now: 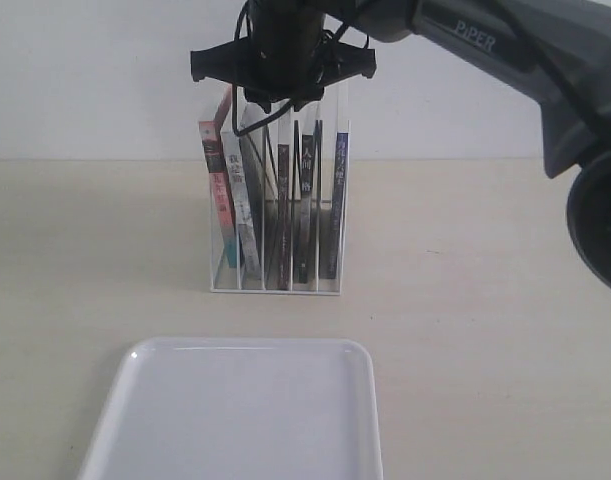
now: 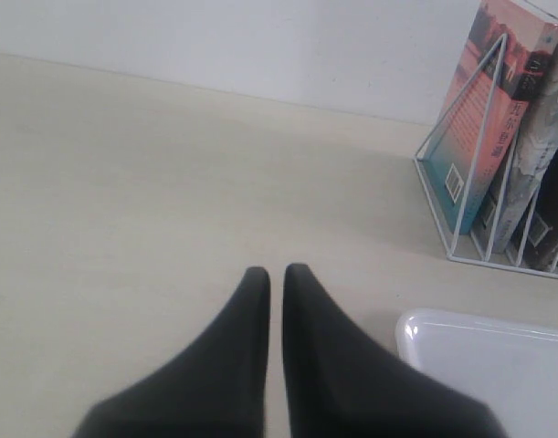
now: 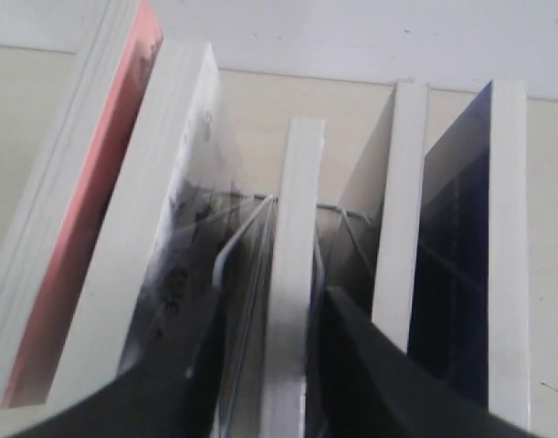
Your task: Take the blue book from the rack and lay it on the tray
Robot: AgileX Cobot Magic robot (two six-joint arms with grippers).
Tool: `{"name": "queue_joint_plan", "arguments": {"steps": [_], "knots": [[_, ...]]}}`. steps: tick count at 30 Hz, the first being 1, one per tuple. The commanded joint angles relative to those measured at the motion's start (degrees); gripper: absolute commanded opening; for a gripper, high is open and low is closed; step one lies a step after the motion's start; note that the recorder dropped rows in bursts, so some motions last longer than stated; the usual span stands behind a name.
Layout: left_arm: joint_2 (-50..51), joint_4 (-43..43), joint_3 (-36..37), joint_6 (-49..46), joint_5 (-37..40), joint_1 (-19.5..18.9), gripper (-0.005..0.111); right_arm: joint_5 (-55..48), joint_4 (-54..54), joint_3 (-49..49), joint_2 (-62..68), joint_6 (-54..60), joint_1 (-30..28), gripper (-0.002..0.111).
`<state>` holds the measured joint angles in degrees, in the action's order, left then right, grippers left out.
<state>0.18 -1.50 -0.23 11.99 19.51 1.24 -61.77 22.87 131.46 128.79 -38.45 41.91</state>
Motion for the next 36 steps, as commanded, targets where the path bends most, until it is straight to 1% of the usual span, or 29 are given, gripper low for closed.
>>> {"name": "queue_joint_plan", "arguments": {"steps": [1, 10, 18, 25, 29, 36], "knots": [[-0.2, 0.4, 0.2, -0.1, -0.1, 0.1, 0.005, 1.2, 0.7, 0.5, 0.0, 0.3, -0.1, 0.036], [-0.2, 0.4, 0.2, -0.1, -0.1, 0.1, 0.005, -1.2, 1.0, 0.5, -3.3, 3.0, -0.1, 0.036], [-0.2, 0.4, 0.2, -0.1, -0.1, 0.1, 0.005, -7.0, 3.4, 0.5, -4.8, 5.6, -0.2, 0.036], [-0.2, 0.4, 0.2, -0.1, -0.1, 0.1, 0.005, -6.5, 4.2, 0.5, -4.1, 5.3, -1.6, 0.036], [-0.2, 0.4, 0.2, -0.1, -0.1, 0.1, 0.005, -6.6, 2.3, 0.5, -3.4, 5.9, -2.7, 0.036], [-0.2, 0.4, 0.2, -0.1, -0.1, 0.1, 0.005, -4.5, 0.6, 0.5, -1.0, 5.8, -2.8, 0.036]]}}
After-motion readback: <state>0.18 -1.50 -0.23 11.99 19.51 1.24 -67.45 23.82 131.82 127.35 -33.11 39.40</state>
